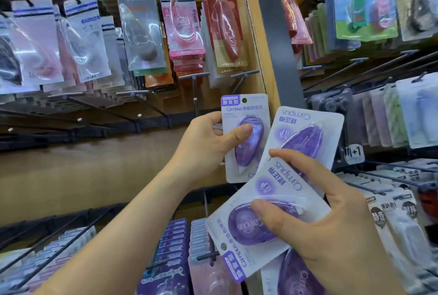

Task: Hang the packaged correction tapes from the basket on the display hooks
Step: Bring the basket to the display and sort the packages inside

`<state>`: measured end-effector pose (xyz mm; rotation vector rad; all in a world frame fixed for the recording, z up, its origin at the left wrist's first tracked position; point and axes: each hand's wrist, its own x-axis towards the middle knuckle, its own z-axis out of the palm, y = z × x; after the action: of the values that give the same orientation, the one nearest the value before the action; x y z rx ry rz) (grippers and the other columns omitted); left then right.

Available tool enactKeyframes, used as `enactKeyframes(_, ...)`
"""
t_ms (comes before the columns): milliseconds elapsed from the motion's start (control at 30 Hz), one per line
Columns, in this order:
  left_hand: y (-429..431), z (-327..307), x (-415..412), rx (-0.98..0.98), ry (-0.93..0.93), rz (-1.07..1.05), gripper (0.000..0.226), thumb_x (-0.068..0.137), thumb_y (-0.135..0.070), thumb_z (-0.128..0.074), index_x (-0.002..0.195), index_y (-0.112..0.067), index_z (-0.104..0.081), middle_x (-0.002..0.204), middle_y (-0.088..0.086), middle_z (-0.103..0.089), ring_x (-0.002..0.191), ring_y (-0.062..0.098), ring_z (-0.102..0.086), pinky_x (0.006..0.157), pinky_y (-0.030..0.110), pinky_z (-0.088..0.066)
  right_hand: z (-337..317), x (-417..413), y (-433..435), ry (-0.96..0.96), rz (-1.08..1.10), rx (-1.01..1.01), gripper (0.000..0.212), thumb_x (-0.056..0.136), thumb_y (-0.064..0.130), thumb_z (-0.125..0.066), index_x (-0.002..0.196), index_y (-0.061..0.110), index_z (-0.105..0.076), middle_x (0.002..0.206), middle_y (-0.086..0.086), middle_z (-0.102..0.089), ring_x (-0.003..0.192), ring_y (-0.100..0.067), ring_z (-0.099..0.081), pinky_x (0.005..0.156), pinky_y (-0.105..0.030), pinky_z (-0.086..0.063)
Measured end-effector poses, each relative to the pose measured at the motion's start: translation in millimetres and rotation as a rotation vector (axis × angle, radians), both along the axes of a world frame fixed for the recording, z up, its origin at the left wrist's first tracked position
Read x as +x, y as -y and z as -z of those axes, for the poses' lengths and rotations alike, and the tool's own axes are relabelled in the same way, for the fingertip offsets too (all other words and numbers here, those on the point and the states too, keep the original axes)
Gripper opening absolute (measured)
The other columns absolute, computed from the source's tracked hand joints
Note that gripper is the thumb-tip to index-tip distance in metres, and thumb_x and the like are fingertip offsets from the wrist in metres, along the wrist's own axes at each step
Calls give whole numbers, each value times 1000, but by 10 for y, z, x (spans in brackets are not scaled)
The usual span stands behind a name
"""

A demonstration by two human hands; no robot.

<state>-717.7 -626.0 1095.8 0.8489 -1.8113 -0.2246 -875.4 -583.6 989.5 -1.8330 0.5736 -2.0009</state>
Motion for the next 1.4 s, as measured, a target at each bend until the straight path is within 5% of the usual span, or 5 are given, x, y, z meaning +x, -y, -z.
enactKeyframes(500,404,-98,93,126,110,-255,16,97,-47,-52,93,-33,-57,108,3,-72,95,22,-69,82,42,-58,-99,-36,83,-250,-84,45,65,53,40,-93,106,62,-63,101,18,-71,87,1,-68,72,-10,-52)
enactKeyframes(700,1153,-193,220,280,10,-405,28,95,-37,-62,113,-16,-60,109,6,-68,97,27,-67,72,36,-58,-223,22,120,-375,-168,114,57,63,29,-89,105,58,-64,98,23,-71,89,-2,-69,80,-18,-56)
enactKeyframes(967,1699,-238,326,423,-82,-427,34,93,-39,-64,114,-13,-60,116,14,-68,103,33,-66,93,46,-55,-210,-21,213,-340,-265,151,53,66,21,-90,106,49,-68,100,13,-74,87,-10,-72,79,-24,-57)
enactKeyframes(1200,1111,-73,378,348,207,-608,44,95,-51,-55,109,-10,-50,102,6,-60,92,24,-59,76,38,-52,-170,22,272,-265,-282,130,54,63,24,-92,108,42,-70,101,10,-74,91,-12,-72,82,-26,-58)
enactKeyframes(1400,42,234,520,470,148,-7,46,96,-51,-47,95,-15,-76,96,14,-75,79,20,-68,66,28,-53,-178,182,275,-149,-269,38,52,62,28,-91,107,41,-69,98,15,-75,88,-4,-71,77,-16,-53)
